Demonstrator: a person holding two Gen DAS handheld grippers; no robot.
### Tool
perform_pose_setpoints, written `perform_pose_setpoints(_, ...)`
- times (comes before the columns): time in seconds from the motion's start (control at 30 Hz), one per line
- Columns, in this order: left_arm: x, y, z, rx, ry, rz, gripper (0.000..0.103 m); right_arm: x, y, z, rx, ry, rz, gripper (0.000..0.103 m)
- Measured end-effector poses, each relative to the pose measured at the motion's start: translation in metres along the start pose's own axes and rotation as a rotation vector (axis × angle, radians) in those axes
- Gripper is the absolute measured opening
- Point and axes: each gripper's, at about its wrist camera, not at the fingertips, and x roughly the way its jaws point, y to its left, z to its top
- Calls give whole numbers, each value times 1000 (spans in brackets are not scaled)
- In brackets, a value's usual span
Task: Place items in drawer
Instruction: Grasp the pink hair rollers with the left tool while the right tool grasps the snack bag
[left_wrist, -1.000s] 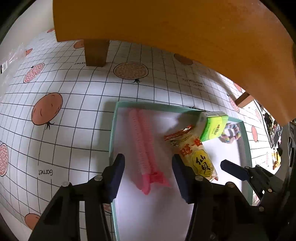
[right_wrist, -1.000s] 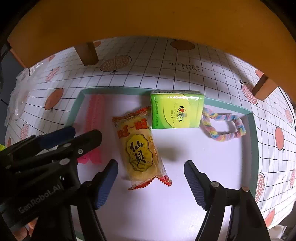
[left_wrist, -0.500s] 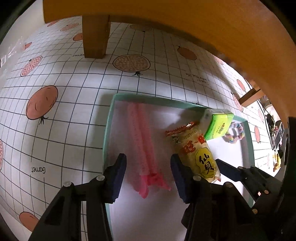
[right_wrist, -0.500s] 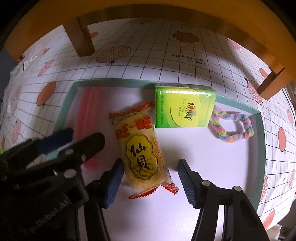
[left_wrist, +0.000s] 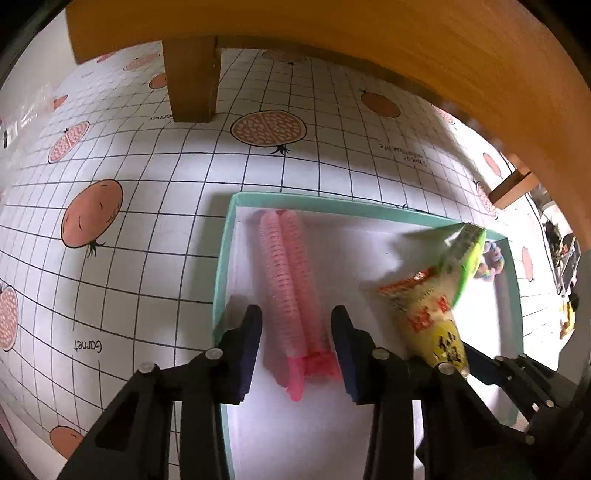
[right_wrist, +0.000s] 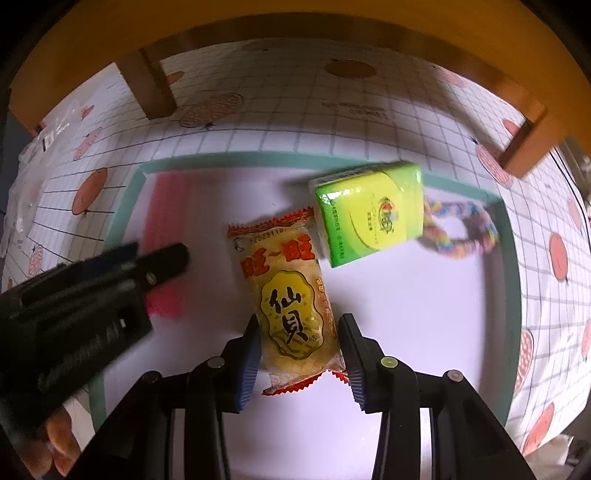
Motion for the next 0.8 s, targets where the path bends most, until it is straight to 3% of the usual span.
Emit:
perform_pose_setpoints(0.27, 0, -7, -6, 42, -10, 49, 29, -3, -10, -9, 55, 40, 15, 43)
perform_pose_setpoints(0.8, -15, -9, -41, 74, 21, 43, 29, -5, -27, -18, 118, 98, 55, 43)
